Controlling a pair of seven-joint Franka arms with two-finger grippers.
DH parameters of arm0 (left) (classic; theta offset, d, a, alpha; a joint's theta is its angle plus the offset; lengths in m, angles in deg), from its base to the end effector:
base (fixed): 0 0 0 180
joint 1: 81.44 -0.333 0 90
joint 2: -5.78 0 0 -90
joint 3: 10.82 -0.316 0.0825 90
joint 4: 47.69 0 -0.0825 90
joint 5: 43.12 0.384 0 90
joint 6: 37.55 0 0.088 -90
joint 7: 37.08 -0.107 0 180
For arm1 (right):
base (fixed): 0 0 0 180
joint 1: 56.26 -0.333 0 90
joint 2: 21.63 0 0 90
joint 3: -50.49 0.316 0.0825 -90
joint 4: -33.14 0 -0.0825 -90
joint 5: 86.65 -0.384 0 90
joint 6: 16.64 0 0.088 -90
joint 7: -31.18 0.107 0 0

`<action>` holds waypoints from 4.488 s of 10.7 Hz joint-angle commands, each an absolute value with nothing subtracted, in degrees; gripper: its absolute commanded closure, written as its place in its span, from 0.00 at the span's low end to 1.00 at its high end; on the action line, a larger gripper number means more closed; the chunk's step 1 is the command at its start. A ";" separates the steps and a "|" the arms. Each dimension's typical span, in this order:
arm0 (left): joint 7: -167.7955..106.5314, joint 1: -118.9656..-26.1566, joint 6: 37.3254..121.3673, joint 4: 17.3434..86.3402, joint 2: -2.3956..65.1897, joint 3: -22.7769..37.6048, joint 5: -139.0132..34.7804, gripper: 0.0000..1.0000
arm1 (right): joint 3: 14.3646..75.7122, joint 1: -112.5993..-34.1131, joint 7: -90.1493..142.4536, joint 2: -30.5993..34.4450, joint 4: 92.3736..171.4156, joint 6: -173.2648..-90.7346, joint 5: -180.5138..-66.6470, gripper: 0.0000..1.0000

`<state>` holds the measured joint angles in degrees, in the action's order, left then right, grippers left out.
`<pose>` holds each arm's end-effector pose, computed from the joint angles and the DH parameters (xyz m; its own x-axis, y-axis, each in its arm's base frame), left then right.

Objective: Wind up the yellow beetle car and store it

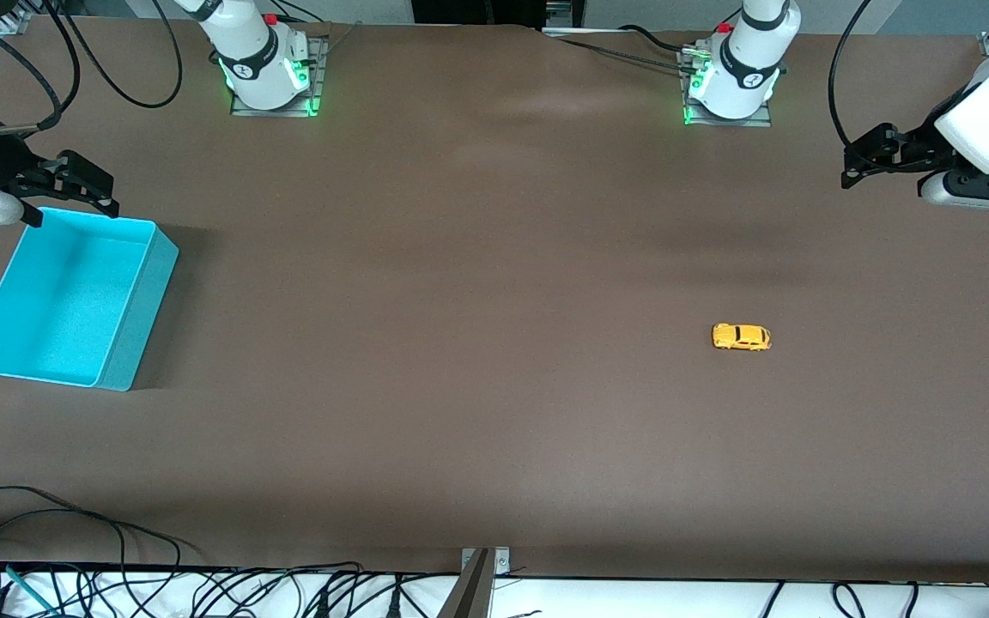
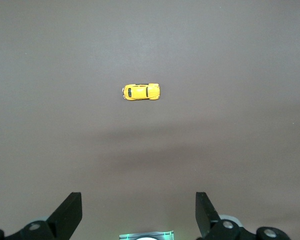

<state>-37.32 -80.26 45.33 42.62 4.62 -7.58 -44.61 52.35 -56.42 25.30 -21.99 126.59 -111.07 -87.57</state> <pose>0.5328 -0.0446 0.6228 0.9905 -0.0839 -0.1091 -0.0816 -0.9963 0.0253 0.5585 0.0214 0.6063 0.9904 0.1362 0.0249 0.1366 -0.9905 -0.0134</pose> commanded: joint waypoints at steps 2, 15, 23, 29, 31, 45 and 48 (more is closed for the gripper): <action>-36.47 -79.77 44.10 40.55 5.51 -7.57 -43.12 0.00 | 52.33 -56.43 26.17 -22.33 126.30 -110.42 -87.35 0.00; -36.82 -79.68 43.75 40.55 5.34 -7.40 -43.21 0.00 | 52.25 -56.35 25.47 -22.33 126.30 -110.42 -87.35 0.00; -36.91 -79.50 43.66 40.55 5.34 -7.31 -43.39 0.00 | 52.25 -56.43 25.47 -22.33 126.30 -110.42 -87.35 0.00; -36.82 -79.41 43.66 40.55 5.34 -7.13 -43.30 0.00 | 51.98 -56.35 25.47 -22.24 126.39 -110.42 -87.44 0.00; -37.08 -79.76 43.74 40.63 5.51 -7.40 -43.39 0.00 | 51.89 -56.35 25.47 -22.24 126.39 -110.42 -87.53 0.00; -76.95 -78.09 67.61 54.30 17.03 -6.17 -39.61 0.00 | 51.89 -56.17 25.47 -22.25 126.65 -110.25 -87.53 0.00; -90.22 -78.36 82.10 65.91 17.03 -6.25 -39.52 0.00 | 51.89 -56.17 25.47 -22.24 126.74 -110.25 -87.53 0.00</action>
<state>-84.03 -78.26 75.98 59.78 18.51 -6.17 -40.72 51.89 -56.37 25.32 -21.97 126.66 -110.85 -87.57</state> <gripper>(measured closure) 0.000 0.000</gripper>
